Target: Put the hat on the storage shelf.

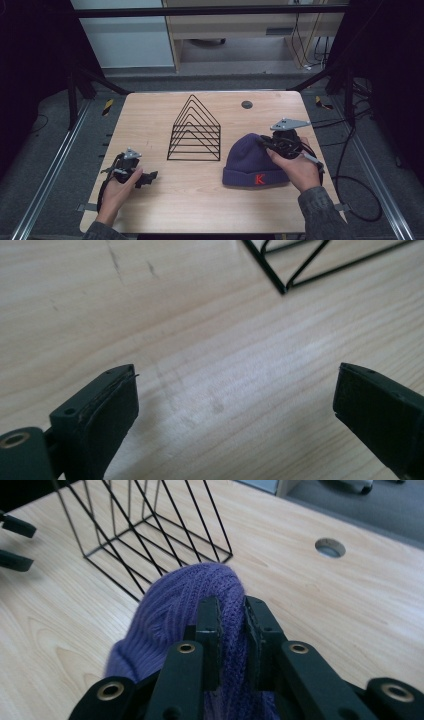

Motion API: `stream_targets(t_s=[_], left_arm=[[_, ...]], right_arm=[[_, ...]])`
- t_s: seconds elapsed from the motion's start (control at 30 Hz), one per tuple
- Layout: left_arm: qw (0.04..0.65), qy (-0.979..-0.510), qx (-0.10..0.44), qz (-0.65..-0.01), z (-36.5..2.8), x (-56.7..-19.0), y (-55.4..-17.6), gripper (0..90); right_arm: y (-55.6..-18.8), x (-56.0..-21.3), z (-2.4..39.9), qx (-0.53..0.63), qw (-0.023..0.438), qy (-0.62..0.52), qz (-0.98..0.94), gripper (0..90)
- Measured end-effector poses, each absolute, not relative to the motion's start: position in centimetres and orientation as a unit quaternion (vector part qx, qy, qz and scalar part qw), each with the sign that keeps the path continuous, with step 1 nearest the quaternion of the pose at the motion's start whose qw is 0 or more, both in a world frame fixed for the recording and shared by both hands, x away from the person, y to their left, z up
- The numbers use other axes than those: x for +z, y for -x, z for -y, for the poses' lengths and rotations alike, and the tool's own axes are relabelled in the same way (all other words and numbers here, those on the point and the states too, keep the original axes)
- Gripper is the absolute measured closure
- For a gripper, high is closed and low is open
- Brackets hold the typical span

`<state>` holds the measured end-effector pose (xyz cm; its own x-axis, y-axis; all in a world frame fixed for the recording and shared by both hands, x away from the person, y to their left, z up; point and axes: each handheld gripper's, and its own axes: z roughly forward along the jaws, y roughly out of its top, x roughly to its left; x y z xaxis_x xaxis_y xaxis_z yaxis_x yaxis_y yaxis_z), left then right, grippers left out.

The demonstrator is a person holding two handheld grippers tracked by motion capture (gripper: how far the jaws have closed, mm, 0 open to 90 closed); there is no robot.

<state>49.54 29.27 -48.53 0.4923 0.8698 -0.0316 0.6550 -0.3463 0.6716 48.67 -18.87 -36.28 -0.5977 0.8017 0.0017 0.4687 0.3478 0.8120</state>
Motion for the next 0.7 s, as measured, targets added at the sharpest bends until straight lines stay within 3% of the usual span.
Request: stream_targets(t_s=[0.33,0.7], left_arm=[[0.382,-0.764,0.19,-0.483,-30.6,-46.8,-49.3,6.2],[0.423,-0.759,0.213,-0.446,-29.8,-44.4,-48.2,7.4]], right_arm=[[-48.1,-33.1,19.3,0.429,0.218,-0.387,-0.786,78.7],[-48.7,-29.8,19.4,0.442,0.232,-0.386,-0.776,78.6]])
